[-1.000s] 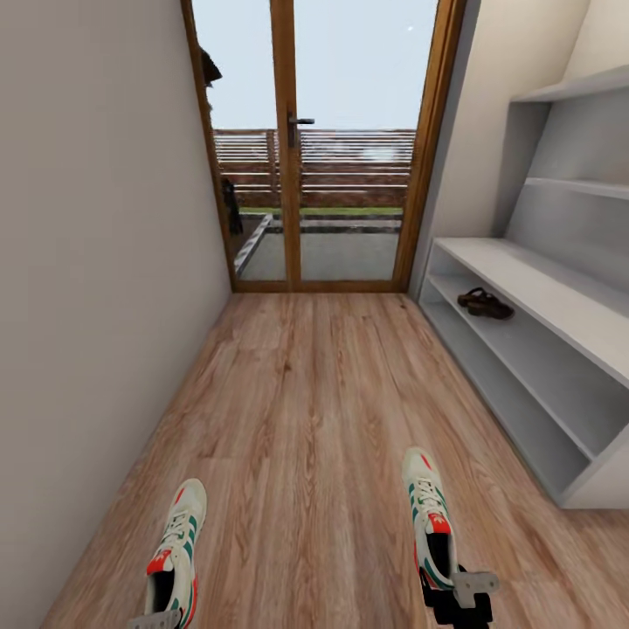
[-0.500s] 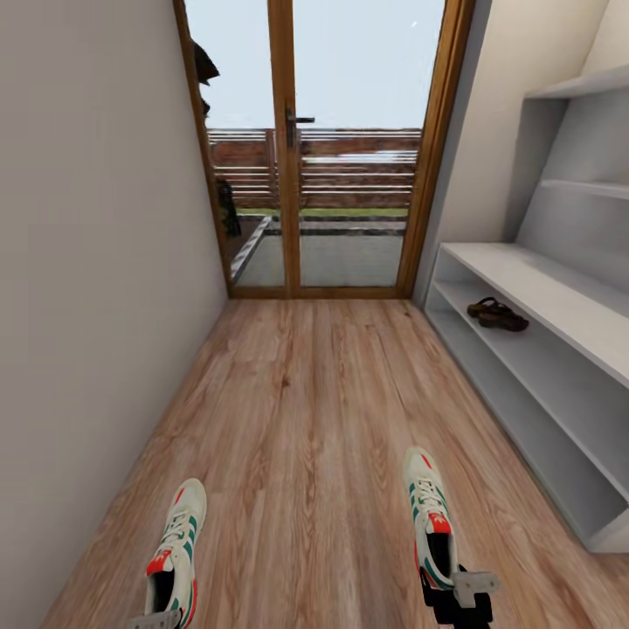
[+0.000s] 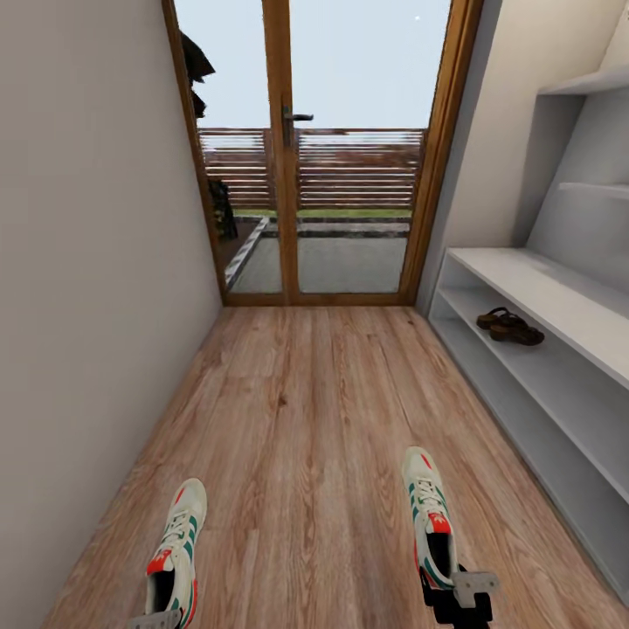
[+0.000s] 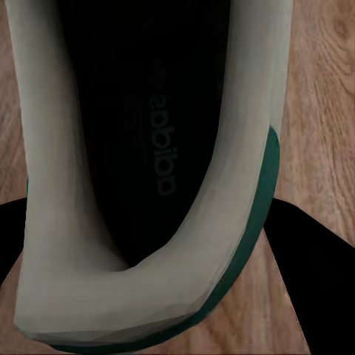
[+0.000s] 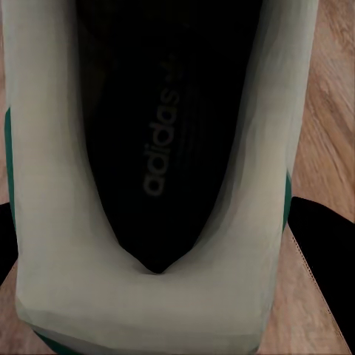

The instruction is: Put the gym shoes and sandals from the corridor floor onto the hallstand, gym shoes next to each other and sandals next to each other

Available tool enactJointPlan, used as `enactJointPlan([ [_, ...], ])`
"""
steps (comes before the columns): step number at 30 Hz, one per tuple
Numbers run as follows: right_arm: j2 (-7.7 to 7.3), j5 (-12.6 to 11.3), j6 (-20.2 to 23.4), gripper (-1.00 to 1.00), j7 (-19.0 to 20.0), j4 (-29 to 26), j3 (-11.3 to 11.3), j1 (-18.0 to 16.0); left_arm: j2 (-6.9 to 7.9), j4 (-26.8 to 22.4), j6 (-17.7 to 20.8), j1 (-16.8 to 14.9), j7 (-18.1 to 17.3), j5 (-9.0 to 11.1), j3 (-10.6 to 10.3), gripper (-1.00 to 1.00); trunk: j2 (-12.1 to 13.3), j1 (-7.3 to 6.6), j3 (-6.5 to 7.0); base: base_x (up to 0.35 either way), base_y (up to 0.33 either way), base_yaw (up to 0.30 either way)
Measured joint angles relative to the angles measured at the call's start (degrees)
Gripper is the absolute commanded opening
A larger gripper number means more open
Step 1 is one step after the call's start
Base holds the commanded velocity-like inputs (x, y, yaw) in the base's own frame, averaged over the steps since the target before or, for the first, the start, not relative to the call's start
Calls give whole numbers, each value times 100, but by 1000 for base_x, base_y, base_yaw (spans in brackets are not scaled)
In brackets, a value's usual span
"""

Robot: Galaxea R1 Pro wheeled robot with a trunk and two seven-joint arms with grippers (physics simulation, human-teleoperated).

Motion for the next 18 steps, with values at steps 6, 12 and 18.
enactJointPlan([
  [6, 6, -11, 0, -100, -2, -1, -5, 1, 1, 1, 2, 1, 0, -1, -1, -100, 0, 0, 0, 338, 0, -211],
  [12, 7, -15, 0, -100, -9, -1, -7, 1, -2, 1, 0, 1, 0, -1, -1, -100, 0, 0, 0, 338, 35, -258],
  [18, 7, -16, 0, -100, -11, 0, -8, 1, 1, 0, 3, 5, 4, -1, 0, -100, 0, 0, 0, 328, 118, -263],
])
